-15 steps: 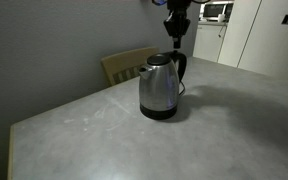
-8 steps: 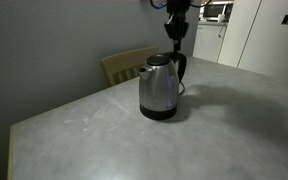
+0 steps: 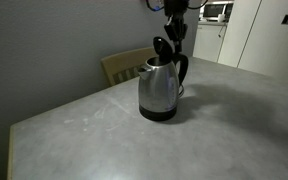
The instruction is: Press the button to open the kettle lid
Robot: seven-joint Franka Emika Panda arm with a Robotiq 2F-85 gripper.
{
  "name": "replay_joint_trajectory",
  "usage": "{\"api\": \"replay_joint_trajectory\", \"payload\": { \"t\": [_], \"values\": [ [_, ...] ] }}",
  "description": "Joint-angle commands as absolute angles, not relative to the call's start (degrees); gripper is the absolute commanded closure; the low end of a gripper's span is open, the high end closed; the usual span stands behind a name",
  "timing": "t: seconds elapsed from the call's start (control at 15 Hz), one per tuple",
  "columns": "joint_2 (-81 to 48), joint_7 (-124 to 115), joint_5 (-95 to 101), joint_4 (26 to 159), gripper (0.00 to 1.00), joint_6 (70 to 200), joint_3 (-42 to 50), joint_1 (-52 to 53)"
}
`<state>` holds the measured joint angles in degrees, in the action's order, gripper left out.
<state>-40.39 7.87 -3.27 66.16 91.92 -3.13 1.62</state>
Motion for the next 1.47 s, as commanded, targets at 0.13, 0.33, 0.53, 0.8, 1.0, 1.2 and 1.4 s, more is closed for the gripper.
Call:
{"api": "replay_joint_trajectory", "payload": {
  "t": [0.13,0.33,0.53,0.8,1.0,1.2,1.4],
  "values": [
    [-45.48,8.29,-2.91,60.64,1.00,88.04,-3.54,2.10],
    [-43.38,8.27,-1.88,61.79,1.00,89.27,-3.39,2.77],
    [-41.36,7.90,-0.53,63.15,1.00,90.45,-3.15,3.84],
    [-40.21,7.49,1.26,63.60,1.00,91.91,-2.62,5.45],
    [-39.30,6.91,3.05,63.93,1.00,92.93,-2.26,6.29],
    [-38.31,6.42,4.69,64.04,1.00,93.71,-2.00,6.77],
    [-37.57,6.17,5.81,63.90,1.00,93.73,-2.05,6.86]
  ]
}}
